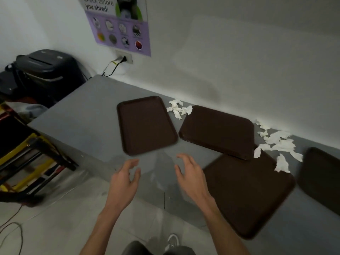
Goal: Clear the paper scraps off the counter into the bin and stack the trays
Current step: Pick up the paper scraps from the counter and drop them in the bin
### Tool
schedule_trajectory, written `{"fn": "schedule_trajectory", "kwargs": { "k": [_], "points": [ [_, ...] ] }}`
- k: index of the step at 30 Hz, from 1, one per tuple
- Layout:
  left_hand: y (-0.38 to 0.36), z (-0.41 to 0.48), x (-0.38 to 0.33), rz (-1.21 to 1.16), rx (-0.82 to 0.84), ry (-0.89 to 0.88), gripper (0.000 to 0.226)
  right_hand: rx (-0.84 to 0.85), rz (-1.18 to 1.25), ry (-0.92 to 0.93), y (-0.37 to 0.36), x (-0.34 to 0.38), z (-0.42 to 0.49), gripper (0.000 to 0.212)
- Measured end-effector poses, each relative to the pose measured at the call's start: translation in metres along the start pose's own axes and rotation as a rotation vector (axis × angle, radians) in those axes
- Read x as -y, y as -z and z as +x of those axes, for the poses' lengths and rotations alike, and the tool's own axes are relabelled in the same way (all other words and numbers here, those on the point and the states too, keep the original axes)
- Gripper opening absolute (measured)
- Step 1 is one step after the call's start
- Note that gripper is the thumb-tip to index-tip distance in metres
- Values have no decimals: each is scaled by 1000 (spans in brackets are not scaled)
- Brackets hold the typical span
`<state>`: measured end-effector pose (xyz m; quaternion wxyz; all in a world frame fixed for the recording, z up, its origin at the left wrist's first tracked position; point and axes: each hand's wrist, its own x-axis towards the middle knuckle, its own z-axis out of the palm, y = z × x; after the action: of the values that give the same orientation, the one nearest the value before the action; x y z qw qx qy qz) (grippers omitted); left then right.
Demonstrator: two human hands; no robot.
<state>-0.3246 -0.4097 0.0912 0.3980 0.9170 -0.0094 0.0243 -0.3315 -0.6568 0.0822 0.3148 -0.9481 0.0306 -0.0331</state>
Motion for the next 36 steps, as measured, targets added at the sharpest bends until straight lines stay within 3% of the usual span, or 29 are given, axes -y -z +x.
{"fn": "schedule_trajectory", "kwargs": {
  "k": [7,15,20,24,26,31,36],
  "points": [
    [-10,134,22,-19,67,-62,24,42,-46,-74,-47,12,161,30],
    [11,262,52,-23,247,-206,18,30,-121,-299,-95,10,346,37],
    [32,328,78,-31,332,-261,20,118,-97,-491,-128,-9,412,49],
    [43,361,84,-61,347,-266,19,-26,-52,-553,-132,-6,421,31],
    [42,374,82,-118,345,-248,18,-138,-27,-498,-121,14,412,19],
    [18,402,59,-432,319,7,19,-217,130,-253,-87,102,365,8],
    [4,418,23,-1156,655,599,51,-134,382,-161,-71,155,333,11]
  ]
}}
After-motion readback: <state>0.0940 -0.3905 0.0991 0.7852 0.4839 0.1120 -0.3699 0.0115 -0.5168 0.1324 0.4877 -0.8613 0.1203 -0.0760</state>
